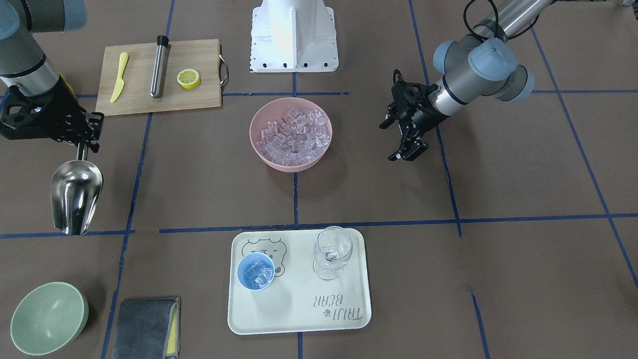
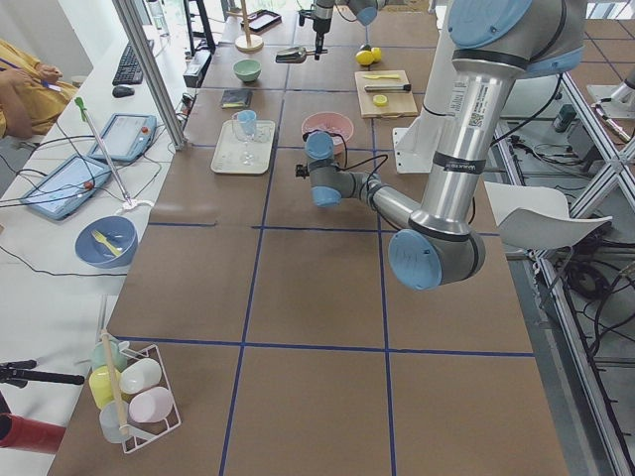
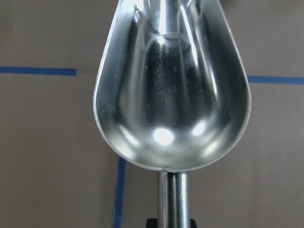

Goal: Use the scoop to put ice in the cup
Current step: 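Carry the empty scoop back toward its starting spot with the right gripper, then lower the scoop onto the table and open the right gripper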

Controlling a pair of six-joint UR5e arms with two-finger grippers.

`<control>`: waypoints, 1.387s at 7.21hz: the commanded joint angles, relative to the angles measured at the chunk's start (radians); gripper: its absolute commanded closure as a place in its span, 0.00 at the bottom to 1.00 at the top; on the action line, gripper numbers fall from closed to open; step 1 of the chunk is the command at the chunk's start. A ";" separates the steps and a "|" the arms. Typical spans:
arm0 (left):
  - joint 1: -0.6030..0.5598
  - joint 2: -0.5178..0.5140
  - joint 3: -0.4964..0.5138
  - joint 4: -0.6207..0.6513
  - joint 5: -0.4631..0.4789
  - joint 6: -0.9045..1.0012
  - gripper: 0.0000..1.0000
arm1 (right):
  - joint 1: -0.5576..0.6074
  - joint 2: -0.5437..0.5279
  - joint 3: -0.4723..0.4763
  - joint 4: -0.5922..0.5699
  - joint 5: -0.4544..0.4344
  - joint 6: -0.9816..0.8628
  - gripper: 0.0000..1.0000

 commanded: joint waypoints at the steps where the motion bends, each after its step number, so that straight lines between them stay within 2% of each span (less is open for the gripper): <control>1: -0.002 0.001 -0.001 0.000 -0.001 0.000 0.00 | -0.098 -0.073 -0.003 0.068 -0.076 0.094 1.00; 2: -0.002 0.001 -0.001 0.000 -0.002 0.000 0.00 | -0.144 -0.097 -0.003 0.097 -0.102 0.113 1.00; 3: -0.002 0.001 0.000 0.000 -0.001 0.000 0.00 | -0.179 -0.140 -0.013 0.179 -0.112 0.138 1.00; 5: -0.002 0.001 0.000 0.000 0.001 0.000 0.00 | -0.278 -0.139 -0.015 0.189 -0.202 0.253 1.00; 10: -0.001 0.001 0.002 0.000 0.001 0.000 0.00 | -0.324 -0.140 -0.038 0.188 -0.219 0.278 1.00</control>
